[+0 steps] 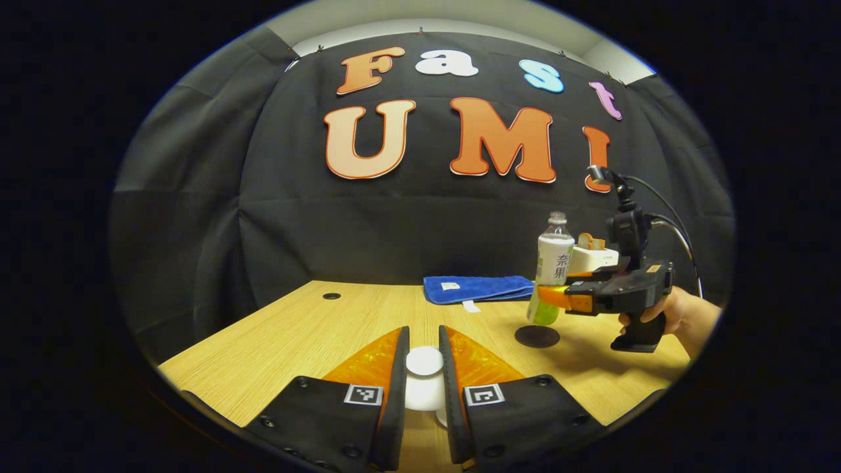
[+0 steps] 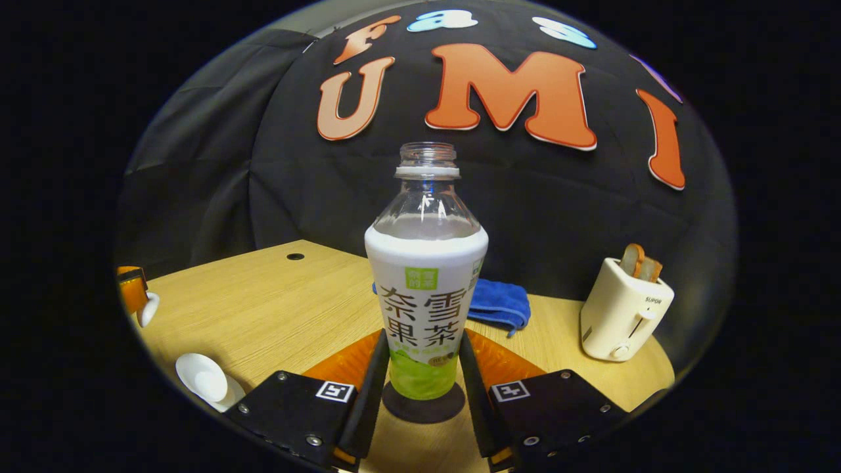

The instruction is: Open the teacup lid with one hand, grasp the water bottle and pour water into the teacup with the other hand; after pouring, place the water bottle on the coaster and then close the teacup lid.

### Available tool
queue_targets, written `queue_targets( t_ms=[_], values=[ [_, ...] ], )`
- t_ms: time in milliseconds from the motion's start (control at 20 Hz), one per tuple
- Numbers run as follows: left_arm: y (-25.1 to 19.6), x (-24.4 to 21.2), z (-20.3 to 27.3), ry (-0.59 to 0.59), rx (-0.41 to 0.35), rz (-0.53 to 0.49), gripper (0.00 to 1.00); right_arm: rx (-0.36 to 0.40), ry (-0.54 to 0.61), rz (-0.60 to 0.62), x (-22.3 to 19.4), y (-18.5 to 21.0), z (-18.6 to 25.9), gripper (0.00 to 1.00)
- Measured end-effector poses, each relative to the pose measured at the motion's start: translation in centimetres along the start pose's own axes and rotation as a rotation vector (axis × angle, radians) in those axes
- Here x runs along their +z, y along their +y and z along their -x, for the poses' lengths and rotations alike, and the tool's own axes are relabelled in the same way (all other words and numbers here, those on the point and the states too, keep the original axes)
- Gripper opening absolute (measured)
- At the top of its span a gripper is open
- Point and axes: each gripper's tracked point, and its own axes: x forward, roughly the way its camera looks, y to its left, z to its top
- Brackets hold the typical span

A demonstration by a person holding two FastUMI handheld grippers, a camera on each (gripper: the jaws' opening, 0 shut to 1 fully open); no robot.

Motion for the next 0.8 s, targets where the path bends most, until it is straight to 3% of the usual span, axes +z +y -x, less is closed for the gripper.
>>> queue_targets(
  t_ms=[350,800],
  values=[
    [-0.6,-0.3,-0.3,0.015,-0.002,-0.012,0.31,-0.005,0.084,-0.054,-3.6,-1.1,-1.5,0.61],
    [-0.8,-1.0,-0.7,0.041,0.003,-0.010,0.31,0.002,0.113,-0.126,-3.5,-1.3,-1.8,0.63]
  ],
)
